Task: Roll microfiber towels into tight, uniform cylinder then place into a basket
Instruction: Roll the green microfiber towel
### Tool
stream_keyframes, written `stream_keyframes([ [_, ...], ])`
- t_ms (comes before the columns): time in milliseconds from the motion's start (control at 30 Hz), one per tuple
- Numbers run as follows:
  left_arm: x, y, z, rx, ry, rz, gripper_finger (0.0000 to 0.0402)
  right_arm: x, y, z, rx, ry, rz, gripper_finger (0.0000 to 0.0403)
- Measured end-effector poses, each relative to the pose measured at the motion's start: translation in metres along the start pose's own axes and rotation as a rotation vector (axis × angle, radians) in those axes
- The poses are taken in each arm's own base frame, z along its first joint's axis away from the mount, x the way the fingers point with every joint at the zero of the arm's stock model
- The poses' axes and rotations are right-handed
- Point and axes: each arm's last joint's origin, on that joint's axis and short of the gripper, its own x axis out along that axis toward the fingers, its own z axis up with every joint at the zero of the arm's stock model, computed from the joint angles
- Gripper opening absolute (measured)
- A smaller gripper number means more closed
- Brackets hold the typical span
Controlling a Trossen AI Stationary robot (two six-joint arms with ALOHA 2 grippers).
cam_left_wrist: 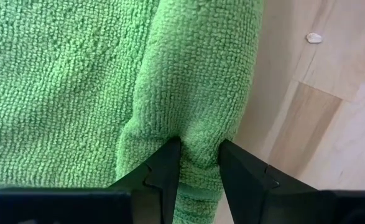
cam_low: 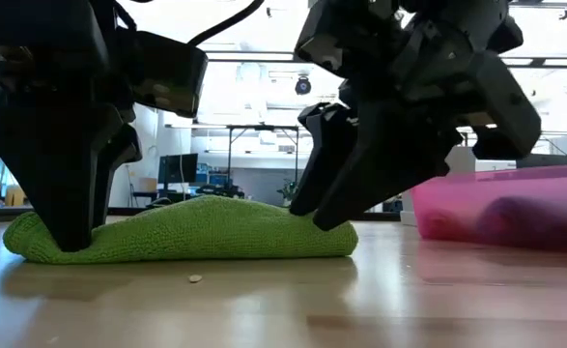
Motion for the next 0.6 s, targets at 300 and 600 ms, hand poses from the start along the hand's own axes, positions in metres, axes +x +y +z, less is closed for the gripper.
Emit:
stream_keyframes([
  [300, 0.000, 0.004, 0.005, -0.012, 0.008, -0.006, 0.0101, 0.000, -0.006, -0.006, 0.062, 0.058, -0.007, 0.0202],
  [600, 0.000, 0.006, 0.012, -0.036, 0.025, -0.075, 0.0101, 0.005, -0.005, -0.010, 0.104, 0.081, 0.010, 0.0201],
])
